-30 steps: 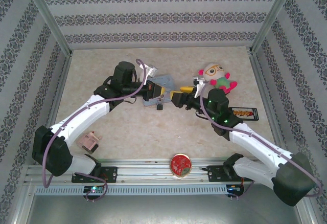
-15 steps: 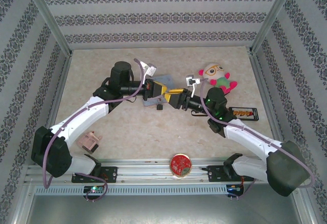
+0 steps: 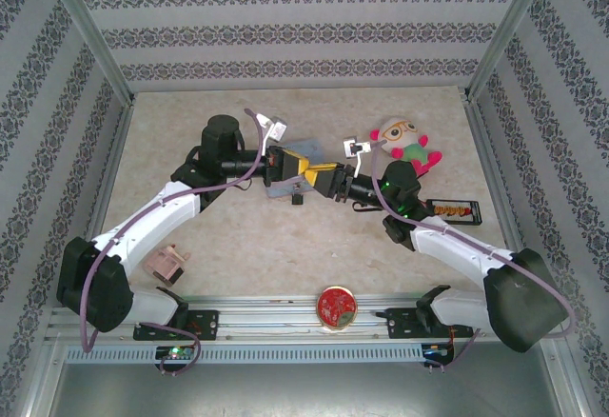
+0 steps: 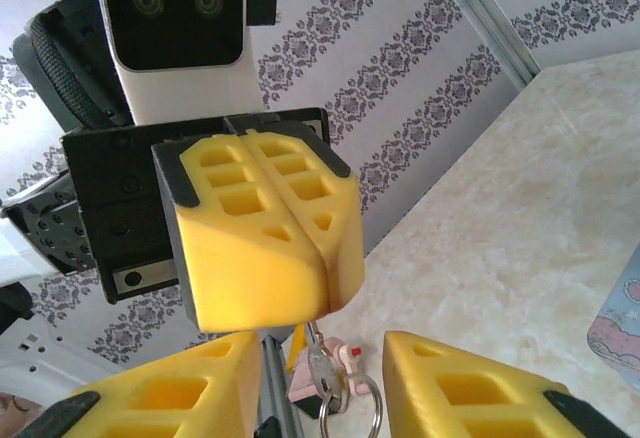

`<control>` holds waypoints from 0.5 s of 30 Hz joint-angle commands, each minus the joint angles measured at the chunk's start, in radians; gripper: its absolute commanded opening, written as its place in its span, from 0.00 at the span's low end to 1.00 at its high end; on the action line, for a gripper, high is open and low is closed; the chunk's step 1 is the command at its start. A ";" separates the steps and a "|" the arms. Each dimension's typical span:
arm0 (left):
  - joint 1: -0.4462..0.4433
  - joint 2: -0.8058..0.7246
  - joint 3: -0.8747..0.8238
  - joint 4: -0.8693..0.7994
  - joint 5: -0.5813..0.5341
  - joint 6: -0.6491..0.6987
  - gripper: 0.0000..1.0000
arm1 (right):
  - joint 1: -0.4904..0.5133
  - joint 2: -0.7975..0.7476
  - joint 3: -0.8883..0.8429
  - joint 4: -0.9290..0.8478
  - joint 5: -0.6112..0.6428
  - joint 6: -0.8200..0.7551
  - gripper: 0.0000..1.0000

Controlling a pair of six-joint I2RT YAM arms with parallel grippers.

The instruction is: Unlock the padlock with the key

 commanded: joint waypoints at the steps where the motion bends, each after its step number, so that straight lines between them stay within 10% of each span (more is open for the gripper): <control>1: 0.019 -0.029 -0.017 0.093 0.031 -0.042 0.00 | -0.007 0.010 0.029 0.082 -0.034 0.018 0.37; 15: 0.025 0.005 -0.044 0.244 0.073 -0.164 0.00 | -0.007 0.062 0.029 0.151 -0.043 0.058 0.35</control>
